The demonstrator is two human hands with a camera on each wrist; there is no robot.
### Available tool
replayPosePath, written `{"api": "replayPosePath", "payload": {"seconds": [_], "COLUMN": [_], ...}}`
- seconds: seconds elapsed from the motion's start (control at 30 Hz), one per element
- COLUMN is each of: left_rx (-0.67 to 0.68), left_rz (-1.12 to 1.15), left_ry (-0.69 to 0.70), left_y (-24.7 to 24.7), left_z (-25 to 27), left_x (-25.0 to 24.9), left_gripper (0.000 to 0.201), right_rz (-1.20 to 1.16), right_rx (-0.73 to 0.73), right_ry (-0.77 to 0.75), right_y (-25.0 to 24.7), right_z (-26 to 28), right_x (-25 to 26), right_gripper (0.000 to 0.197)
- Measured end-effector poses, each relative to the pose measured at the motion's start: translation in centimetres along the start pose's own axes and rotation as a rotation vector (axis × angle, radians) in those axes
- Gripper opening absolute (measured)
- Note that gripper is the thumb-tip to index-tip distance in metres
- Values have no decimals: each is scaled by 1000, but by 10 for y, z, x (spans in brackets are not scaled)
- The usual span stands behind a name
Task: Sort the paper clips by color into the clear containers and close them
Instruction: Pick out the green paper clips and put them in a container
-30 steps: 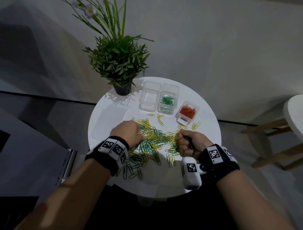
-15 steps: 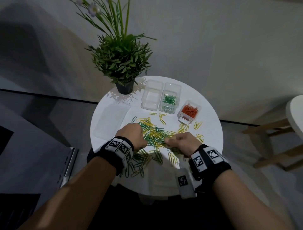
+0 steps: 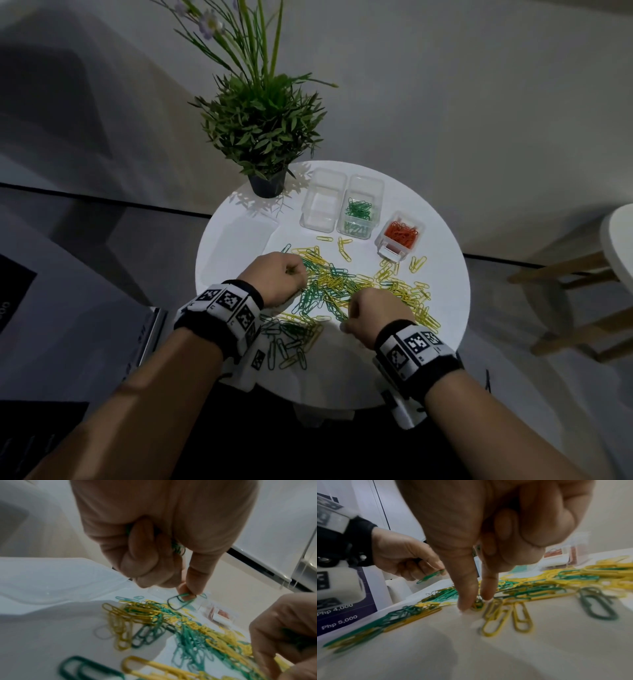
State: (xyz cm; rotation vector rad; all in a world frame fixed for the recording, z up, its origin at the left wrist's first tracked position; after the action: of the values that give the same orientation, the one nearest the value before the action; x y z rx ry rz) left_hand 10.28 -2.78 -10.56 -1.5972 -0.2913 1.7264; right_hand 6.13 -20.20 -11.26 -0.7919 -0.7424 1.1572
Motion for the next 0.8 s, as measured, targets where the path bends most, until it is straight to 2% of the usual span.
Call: {"api": "replayPosePath", "payload": {"seconds": [0.07, 0.17, 0.27, 0.33, 0.4, 0.53, 0.7, 0.8], "left_rx": [-24, -52, -89, -112, -131, -145, -131, -138], "left_rz": [30, 5, -2, -24, -52, -66, -41, -6], "left_ry": [0, -38, -90, -110, -113, -117, -123, -112], "left_y": [0, -2, -11, -20, -29, -38, -34, -32], "left_z": [2, 6, 14, 20, 25, 28, 25, 21], "left_x": [-2, 5, 16, 20, 21, 20, 19, 15], "left_gripper": [12, 14, 15, 16, 16, 15, 14, 15], "right_rz": [-35, -13, 166, 290, 353, 421, 420, 397], "right_rx": [-61, -154, -152, -159, -132, -118, -169, -160], "right_ry": [-30, -219, -441, -531, -558, -590, -671, -668], "right_y": [-9, -20, -20, -19, -16, -7, -2, 1], "right_z": [3, 5, 1, -4, -8, -13, -12, -13], "right_x": [2, 24, 57, 73, 81, 91, 93, 90], "right_gripper": [20, 12, 36, 44, 40, 18, 13, 11]}}
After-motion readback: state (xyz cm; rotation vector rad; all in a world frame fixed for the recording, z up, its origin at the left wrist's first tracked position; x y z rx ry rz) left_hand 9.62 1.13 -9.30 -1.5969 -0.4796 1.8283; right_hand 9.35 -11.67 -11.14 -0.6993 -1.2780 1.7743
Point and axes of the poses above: each hand's wrist, its own z-axis away from the middle knuckle, its own y-axis out of the palm, x = y × z, the point moved 7 cm from there along -z, towards the middle knuckle, and after that the axes turned 12 degrees about y, right-handed, at the moved point
